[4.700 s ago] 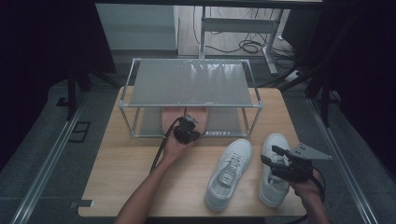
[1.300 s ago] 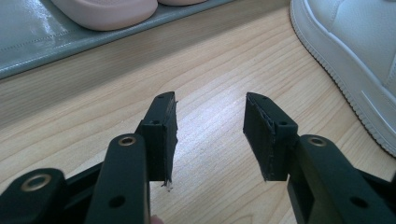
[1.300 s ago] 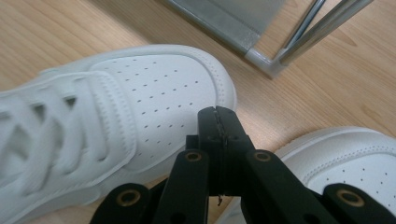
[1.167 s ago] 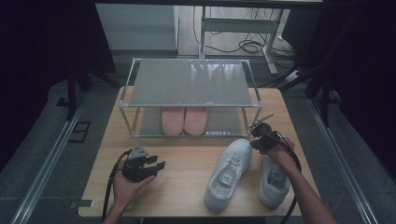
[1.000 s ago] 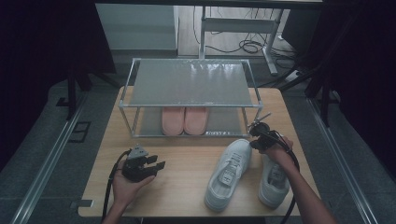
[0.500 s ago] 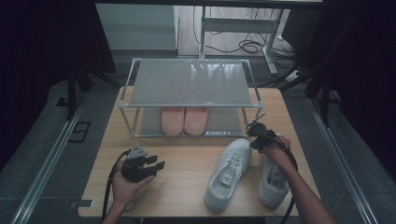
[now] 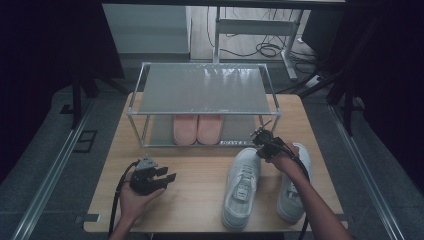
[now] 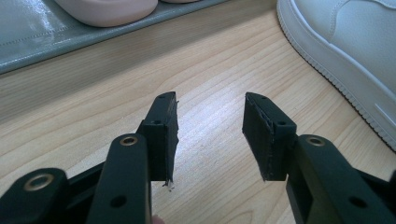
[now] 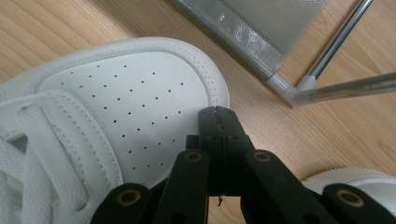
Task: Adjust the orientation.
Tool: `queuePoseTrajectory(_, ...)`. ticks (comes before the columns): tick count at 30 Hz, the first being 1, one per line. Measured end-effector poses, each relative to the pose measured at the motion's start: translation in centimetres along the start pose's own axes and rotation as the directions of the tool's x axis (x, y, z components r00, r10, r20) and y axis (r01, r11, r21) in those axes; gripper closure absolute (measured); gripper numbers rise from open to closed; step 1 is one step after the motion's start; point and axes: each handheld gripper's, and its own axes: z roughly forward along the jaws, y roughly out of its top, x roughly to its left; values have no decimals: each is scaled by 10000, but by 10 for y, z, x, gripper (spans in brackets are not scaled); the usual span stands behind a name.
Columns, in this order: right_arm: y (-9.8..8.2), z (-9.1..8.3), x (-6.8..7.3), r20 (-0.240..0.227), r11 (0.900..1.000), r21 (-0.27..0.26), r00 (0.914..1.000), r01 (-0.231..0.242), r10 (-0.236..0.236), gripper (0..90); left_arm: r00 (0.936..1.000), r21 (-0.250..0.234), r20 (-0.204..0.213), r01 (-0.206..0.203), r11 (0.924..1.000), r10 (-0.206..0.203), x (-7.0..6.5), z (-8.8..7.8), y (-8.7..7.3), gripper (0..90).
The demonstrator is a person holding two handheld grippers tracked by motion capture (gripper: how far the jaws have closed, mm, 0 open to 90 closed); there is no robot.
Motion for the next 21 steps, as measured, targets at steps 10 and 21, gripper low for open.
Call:
queuePoseTrajectory(10, -10, 5, -7, -106, 9983, 486, 9994, -331, 337, 900, 10000, -49, -11, 33, 10000, -33, -1, -1, 0, 558)
queuePoseTrajectory(21, -10, 7, -2, -235, 9974, 703, 9996, -142, 158, 900, 10000, -93, -6, 22, 10000, -23, -1, -3, 1, 559)
